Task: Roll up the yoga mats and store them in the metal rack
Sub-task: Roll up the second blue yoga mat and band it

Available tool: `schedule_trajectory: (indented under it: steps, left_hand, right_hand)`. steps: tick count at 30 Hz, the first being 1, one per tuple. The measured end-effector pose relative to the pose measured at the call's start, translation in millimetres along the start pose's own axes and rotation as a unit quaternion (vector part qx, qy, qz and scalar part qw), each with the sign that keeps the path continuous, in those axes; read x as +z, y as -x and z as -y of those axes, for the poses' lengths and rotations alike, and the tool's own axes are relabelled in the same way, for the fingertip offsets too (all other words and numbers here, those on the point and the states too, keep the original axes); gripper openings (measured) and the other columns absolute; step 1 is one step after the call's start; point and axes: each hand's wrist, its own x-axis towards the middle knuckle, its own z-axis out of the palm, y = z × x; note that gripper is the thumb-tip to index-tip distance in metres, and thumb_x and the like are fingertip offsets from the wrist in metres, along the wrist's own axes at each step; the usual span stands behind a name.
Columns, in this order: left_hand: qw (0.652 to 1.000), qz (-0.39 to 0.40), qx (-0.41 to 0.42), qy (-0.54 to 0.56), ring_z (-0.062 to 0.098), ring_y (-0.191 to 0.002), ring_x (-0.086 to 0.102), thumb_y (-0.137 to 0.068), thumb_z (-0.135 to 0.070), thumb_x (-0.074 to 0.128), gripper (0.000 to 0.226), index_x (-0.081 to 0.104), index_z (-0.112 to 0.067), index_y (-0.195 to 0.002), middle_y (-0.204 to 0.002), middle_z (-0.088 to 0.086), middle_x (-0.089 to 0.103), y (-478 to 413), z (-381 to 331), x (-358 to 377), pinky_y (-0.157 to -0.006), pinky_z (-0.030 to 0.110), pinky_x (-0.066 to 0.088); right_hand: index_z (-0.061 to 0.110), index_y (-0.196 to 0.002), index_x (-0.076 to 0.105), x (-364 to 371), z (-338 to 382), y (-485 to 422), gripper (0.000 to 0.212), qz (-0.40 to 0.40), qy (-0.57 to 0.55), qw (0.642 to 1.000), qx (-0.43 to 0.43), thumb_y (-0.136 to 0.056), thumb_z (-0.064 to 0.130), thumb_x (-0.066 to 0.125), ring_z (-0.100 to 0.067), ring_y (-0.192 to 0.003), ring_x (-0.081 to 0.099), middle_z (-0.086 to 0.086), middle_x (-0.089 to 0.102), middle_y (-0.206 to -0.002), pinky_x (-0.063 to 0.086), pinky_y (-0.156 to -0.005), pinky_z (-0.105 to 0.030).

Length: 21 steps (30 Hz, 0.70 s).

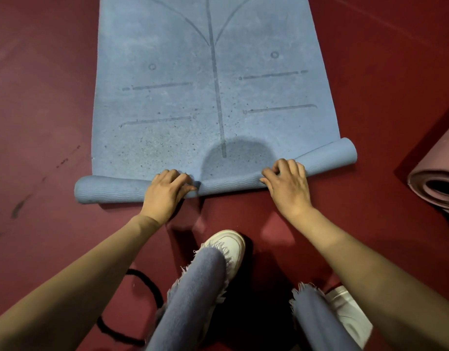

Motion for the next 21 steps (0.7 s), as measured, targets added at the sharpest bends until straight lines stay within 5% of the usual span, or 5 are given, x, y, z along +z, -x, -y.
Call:
schedule_trajectory:
  steps: [4, 7, 15, 21]
  left_hand:
    - [0.998, -0.048, 0.006, -0.042, 0.023, -0.083, 0.042, -0.090, -0.039, 0.050, 0.022, 0.055, -0.018, -0.086, -0.095, 0.006, 0.052, -1, -7, 1, -0.072, 0.034, 0.027]
    - [0.990, -0.081, 0.018, -0.110, 0.026, -0.082, 0.039, -0.090, -0.034, 0.050, 0.025, 0.059, -0.012, -0.084, -0.097, 0.005, 0.046, 3, -15, 2, -0.073, 0.037, 0.027]
    - [0.997, -0.036, 0.024, -0.068, 0.027, -0.094, 0.048, -0.089, -0.038, 0.052, 0.040, 0.064, -0.006, -0.109, -0.105, 0.010, 0.061, 21, -12, -1, -0.083, 0.038, 0.037]
    - [0.998, -0.031, 0.025, -0.056, 0.024, -0.084, 0.046, -0.090, -0.033, 0.050, 0.038, 0.066, -0.006, -0.112, -0.103, 0.009, 0.058, 12, -8, -8, -0.078, 0.034, 0.040]
  right_hand:
    - [0.013, -0.101, 0.070, 5, -10, 10, 0.026, -0.016, -0.040, 0.999, -0.028, -0.084, 0.028, 0.055, -0.028, -0.086, 0.046, -0.011, 0.056, -0.089, 0.052, -0.070, -0.039]
    - [0.010, -0.113, 0.067, 6, -21, 13, 0.040, 0.019, -0.049, 0.997, -0.061, -0.076, 0.024, 0.072, -0.026, -0.093, 0.042, -0.012, 0.056, -0.098, 0.055, -0.075, -0.040]
    - [0.005, -0.107, 0.067, -1, -23, 1, 0.044, 0.038, -0.067, 0.995, -0.056, -0.066, 0.011, 0.083, -0.036, -0.085, 0.059, -0.014, 0.061, -0.095, 0.057, -0.071, -0.039]
    - [0.010, -0.100, 0.065, -9, -22, -7, 0.034, 0.060, -0.076, 0.994, -0.048, -0.069, 0.012, 0.080, -0.036, -0.083, 0.058, -0.013, 0.060, -0.092, 0.053, -0.064, -0.036]
